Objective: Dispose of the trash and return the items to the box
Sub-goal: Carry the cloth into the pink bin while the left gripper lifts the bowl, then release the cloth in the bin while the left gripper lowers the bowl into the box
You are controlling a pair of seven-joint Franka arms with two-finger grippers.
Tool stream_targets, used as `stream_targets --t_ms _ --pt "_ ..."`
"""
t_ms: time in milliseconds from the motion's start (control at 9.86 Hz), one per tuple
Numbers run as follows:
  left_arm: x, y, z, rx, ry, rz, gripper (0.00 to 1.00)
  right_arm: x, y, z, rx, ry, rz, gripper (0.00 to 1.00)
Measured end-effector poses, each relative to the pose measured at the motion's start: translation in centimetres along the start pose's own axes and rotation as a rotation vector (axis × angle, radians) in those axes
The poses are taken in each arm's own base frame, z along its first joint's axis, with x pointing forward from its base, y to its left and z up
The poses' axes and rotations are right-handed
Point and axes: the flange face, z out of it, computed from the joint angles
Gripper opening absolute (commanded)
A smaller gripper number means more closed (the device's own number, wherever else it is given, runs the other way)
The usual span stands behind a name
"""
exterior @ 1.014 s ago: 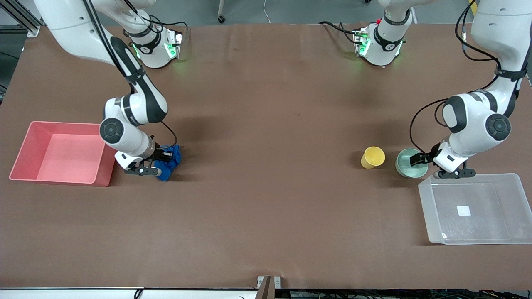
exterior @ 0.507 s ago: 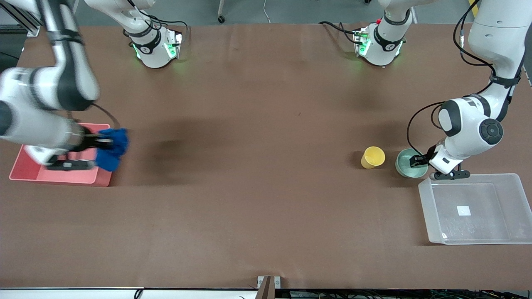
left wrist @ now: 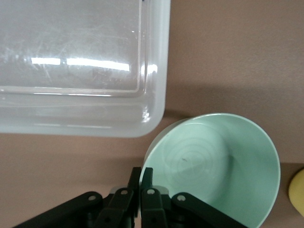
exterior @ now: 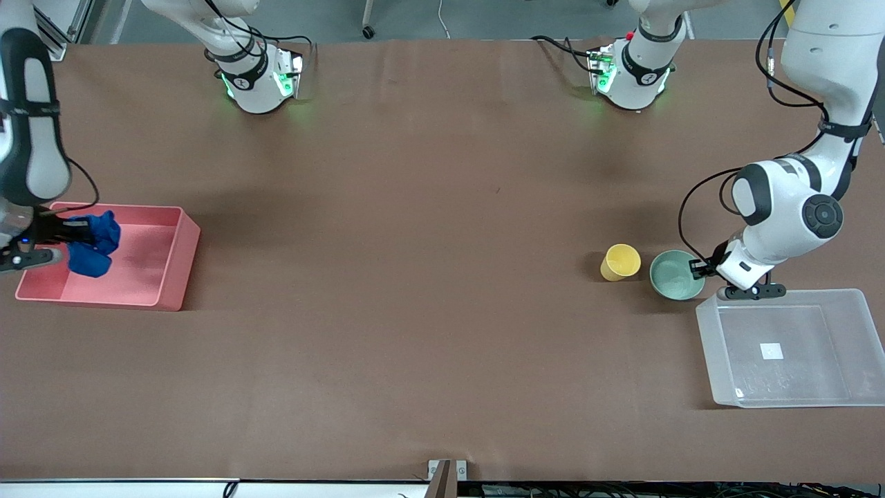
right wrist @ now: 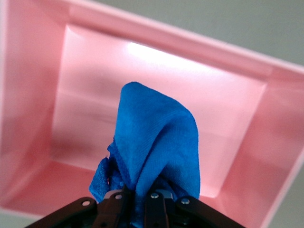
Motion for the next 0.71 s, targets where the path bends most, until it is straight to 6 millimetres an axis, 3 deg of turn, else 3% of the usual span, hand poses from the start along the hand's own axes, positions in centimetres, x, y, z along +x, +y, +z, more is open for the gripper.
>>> stream_targets --t_ms 101,203,304,507,710 --pt "0.1 0.2 -1.4 0.0 -0.004 0.003 0.0 -0.2 -0.7 2.7 0.001 -0.002 0.001 0.27" --pt "0.5 0.5 -3.3 0.0 -0.001 0.01 0.0 -0.2 -1.3 4.9 0.011 -0.015 0.005 0.76" --pt "1.3 0.9 -5.7 -0.001 0.007 0.017 0.0 -0.1 -1.5 6.3 0.024 -0.025 0.015 1.0" --pt "4.2 1.2 -11.8 0.0 0.042 0.045 0.0 1.1 -1.6 6.4 0.018 -0.003 0.017 1.0" --pt "7.6 0.8 -16.1 0.003 0.091 0.098 0.0 4.0 -2.1 2.1 0.025 0.022 0.025 1.0"
